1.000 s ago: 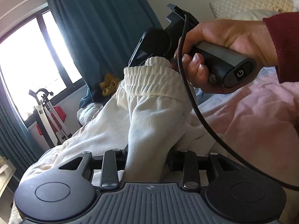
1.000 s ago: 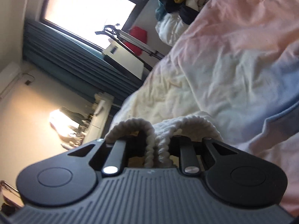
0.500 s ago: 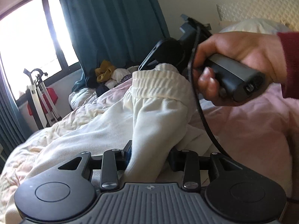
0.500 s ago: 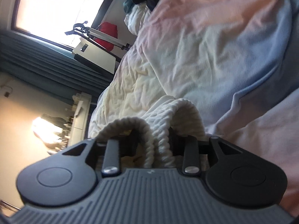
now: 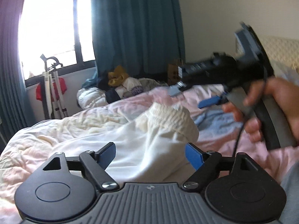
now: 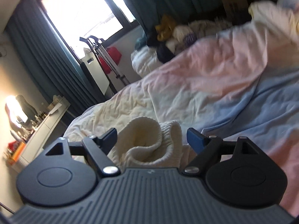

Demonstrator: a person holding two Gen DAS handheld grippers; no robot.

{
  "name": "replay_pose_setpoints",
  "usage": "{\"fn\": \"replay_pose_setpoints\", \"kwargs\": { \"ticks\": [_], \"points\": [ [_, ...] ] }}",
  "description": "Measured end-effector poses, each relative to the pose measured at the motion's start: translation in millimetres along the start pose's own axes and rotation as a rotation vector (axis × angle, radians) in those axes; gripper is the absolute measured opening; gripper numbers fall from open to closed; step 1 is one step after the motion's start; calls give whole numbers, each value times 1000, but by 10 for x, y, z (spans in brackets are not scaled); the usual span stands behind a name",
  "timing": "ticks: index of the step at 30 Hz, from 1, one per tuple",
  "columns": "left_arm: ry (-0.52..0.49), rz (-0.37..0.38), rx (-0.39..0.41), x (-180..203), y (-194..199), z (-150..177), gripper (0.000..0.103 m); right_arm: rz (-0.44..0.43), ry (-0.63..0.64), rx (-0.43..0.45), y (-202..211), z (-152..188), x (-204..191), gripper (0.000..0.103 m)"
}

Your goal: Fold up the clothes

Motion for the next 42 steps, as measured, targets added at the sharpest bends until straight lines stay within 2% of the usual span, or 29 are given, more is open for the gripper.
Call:
{"fn": "replay_pose_setpoints", "kwargs": {
  "ticks": [4,8,10,14,18,19,23,24,25,29,30,35,38,41,42],
  "points": [
    [108,-6,-9,-274,227,-49,93,-8,33,27,224,108,-123,84],
    [239,-38,-50,-679,316,-45,100,-55,-100,34,350,278,-49,85],
    [333,-81,-75,-949,310,-11,103,-74,-141,22,348,353,-24,85],
    [572,-109,-178,-1426,219,201,103,-65,-201,-12,231,479,21,85],
    [678,-170,-278,-1687,65,436,103,-57,-337,-77,42,685,181,86],
    [694,-171,-294,-1713,18,482,103,-65,-369,-89,1,730,216,90],
    [749,-168,-343,-1749,-146,621,103,-94,-458,-113,-147,848,336,92],
    [762,-166,-354,-1752,-185,652,103,-90,-467,-113,-178,866,363,95],
    [776,-164,-365,-1755,-223,682,103,-79,-469,-114,-208,884,386,103],
    [836,-154,-392,-1778,-326,790,103,-117,-515,-118,-283,921,358,103],
    [842,-153,-393,-1780,-328,802,103,-126,-510,-118,-284,913,314,103],
    [842,-160,-389,-1754,-311,804,103,-183,-320,-126,-274,842,-5,103],
    [833,-162,-396,-1734,-321,808,103,-131,-239,-169,-345,894,-50,103],
    [827,-165,-407,-1717,-332,822,103,-29,-294,-194,-373,970,143,103],
    [826,-166,-408,-1718,-337,828,103,-36,-341,-204,-387,1003,205,103]
  ]
}}
Point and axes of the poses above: each gripper's, at about its wrist camera, not at the fingertips, and y roughly against the way its jaws point, x to its right, z to its underside, the point moved 6 cm from there along -y, roughly the way its jaws point, and after that the axes turned 10 degrees about -z, right-handed, at the moved point
